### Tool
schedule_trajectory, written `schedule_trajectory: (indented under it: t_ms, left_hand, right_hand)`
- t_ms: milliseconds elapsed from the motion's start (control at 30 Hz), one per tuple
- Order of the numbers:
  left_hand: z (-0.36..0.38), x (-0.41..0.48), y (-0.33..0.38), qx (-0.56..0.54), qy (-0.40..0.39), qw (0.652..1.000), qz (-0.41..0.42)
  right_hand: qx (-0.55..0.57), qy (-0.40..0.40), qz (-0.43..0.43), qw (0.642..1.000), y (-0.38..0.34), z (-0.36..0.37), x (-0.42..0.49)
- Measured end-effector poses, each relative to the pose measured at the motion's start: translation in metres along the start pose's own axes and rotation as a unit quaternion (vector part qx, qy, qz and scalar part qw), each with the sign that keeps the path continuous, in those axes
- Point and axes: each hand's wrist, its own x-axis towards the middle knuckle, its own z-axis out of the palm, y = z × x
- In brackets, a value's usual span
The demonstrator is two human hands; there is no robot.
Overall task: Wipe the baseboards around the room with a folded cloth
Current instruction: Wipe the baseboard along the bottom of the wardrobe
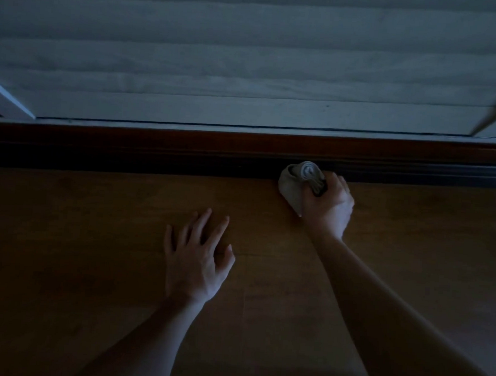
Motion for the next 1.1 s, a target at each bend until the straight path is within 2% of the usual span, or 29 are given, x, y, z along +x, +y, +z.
schedule_trajectory:
  t_ms: [100, 267, 467, 667, 867, 1100]
  left_hand:
    - [0.001, 0.000, 0.001, -0.001, -0.004, 1.000, -0.001]
    - [0.000, 0.000, 0.001, 0.005, -0.008, 1.000, -0.002]
    - [-0.001, 0.001, 0.001, 0.012, -0.025, 1.000, -0.006]
    - [-0.002, 0.001, 0.001, 0.004, -0.022, 1.000, -0.007]
    - [-0.002, 0.000, 0.001, 0.000, -0.022, 1.000, -0.007]
    - [-0.003, 0.001, 0.002, 0.004, -0.031, 0.999, -0.012]
  right_hand:
    - [-0.004, 0.040, 0.036, 0.999, 0.004, -0.008, 0.002]
    - [0.006, -0.019, -0.006, 1.000, -0.008, 0.003, -0.003]
    - [0.015, 0.011, 0.023, 1.000, -0.010, 0.012, -0.007]
    - [0.009, -0.031, -0.037, 0.999, -0.008, 0.005, -0.002]
    - [-0.020, 0.051, 0.054, 0.997, 0.027, -0.034, 0.016]
    - [-0.018, 0.033, 0.038, 0.999, 0.029, -0.033, 0.019]
